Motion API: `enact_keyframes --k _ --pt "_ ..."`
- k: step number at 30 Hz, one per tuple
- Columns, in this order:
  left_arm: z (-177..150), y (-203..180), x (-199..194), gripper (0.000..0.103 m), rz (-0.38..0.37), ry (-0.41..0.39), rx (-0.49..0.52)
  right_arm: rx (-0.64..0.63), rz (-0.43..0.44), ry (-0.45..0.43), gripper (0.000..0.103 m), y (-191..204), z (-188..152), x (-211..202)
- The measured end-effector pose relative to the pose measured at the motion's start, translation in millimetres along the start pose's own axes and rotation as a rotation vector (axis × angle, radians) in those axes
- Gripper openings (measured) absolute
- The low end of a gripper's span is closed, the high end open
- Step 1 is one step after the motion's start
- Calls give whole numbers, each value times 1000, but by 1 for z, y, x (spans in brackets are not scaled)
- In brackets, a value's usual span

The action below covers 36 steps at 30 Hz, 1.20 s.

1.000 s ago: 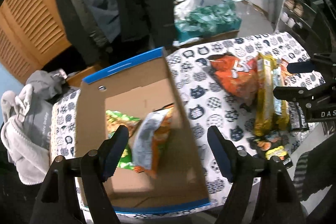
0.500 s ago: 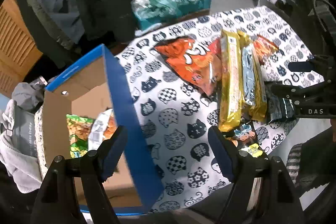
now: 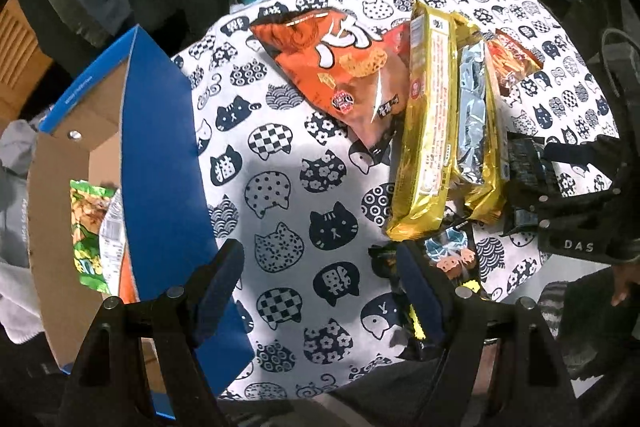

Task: Organize snacks
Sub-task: 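Move both tools back to the pile and close on black packets, then lift the black snack bag with the left tool while the right tool lifts a black packet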

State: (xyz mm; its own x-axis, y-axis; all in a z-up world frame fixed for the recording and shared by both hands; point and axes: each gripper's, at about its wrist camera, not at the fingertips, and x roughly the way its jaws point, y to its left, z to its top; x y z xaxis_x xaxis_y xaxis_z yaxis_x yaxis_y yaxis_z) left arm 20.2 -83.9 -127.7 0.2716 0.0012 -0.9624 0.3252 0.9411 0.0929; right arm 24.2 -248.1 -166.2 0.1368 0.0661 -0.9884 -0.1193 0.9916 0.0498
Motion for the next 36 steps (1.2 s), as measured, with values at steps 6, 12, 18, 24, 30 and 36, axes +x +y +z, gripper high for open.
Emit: enact_keyframes --k 6,12,18,24,30,36 --pt "-1 -7 8 80 -9 25 -2 -8 -14 19 77 0 -7 4" --pt "-2 -18 12 80 -45 54 -10 13 -32 41 78 -15 -21 4" --pt "-9 -37 17 80 -109 108 -29 31 -50 69 78 -26 -30 6" --pt "-15 -53 30 80 -146 173 -64 62 -8 47 78 -44 -35 2" --pt "-19 -63 45 80 -140 210 -76 58 4 36 78 -50 -25 2" --pt "-22 -78 66 86 -142 257 -60 73 12 31 78 -57 -15 15"
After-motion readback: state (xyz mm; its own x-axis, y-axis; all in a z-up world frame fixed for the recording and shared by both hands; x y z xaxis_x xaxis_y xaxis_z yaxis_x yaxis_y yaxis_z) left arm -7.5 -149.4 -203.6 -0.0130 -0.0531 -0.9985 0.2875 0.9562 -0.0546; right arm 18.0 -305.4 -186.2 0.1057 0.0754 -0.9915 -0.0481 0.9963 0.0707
